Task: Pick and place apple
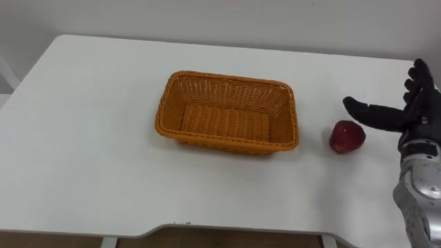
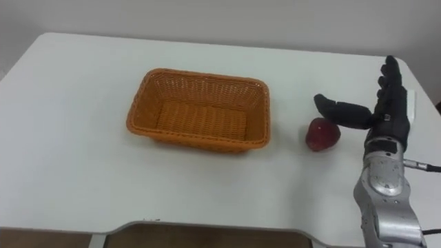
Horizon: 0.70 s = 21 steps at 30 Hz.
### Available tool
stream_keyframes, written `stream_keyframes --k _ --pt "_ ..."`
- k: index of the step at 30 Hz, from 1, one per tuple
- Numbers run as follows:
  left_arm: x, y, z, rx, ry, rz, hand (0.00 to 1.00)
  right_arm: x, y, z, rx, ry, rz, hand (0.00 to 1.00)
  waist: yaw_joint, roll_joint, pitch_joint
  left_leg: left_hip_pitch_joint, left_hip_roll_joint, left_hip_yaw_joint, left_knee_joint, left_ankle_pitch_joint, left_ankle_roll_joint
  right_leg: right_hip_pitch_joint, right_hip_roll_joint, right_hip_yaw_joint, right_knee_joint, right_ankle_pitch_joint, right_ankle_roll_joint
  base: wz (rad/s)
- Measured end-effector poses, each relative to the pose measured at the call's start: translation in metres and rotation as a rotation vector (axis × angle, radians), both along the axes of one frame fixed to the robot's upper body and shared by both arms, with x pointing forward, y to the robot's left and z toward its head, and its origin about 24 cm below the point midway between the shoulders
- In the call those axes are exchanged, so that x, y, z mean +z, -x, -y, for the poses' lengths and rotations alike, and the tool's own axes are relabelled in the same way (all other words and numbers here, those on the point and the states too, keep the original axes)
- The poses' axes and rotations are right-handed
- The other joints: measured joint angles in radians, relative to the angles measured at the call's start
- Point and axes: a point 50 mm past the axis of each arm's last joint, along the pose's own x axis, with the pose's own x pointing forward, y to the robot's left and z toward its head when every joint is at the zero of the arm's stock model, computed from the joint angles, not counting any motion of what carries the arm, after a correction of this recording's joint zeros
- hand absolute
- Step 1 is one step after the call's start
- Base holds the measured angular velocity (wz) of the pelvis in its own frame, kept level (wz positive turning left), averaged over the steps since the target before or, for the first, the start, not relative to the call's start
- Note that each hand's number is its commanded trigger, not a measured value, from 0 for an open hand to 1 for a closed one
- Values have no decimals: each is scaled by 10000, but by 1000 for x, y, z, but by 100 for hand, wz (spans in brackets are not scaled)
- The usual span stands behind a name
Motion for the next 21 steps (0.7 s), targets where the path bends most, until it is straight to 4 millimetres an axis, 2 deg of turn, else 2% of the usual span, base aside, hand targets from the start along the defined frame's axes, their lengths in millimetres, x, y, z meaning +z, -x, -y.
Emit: stream_keyframes --k 13,15,18,21 --pt "-1 6 1 112 100 -406 0 -20 4 4 157 -177 -927 0 0 2 -24 6 5 1 -8 1 -1 4 0 -29 -11 0 -1 0" --pt "-1 7 1 97 102 -431 0 -25 5 5 183 -224 -1159 0 -4 4 -41 19 5 0 -8 1 -1 13 0 -34 -19 1 -1 0" --pt "-1 7 2 -59 140 -506 0 -44 11 5 186 -298 -2024 0 3 9 -65 47 3 -18 -10 1 -1 58 -4 -62 -23 1 -1 0" --pt "-1 8 2 -54 142 -519 0 -51 14 6 188 -372 -2357 0 3 40 -75 36 1 -18 -6 2 -1 51 -9 -69 -25 3 -5 0"
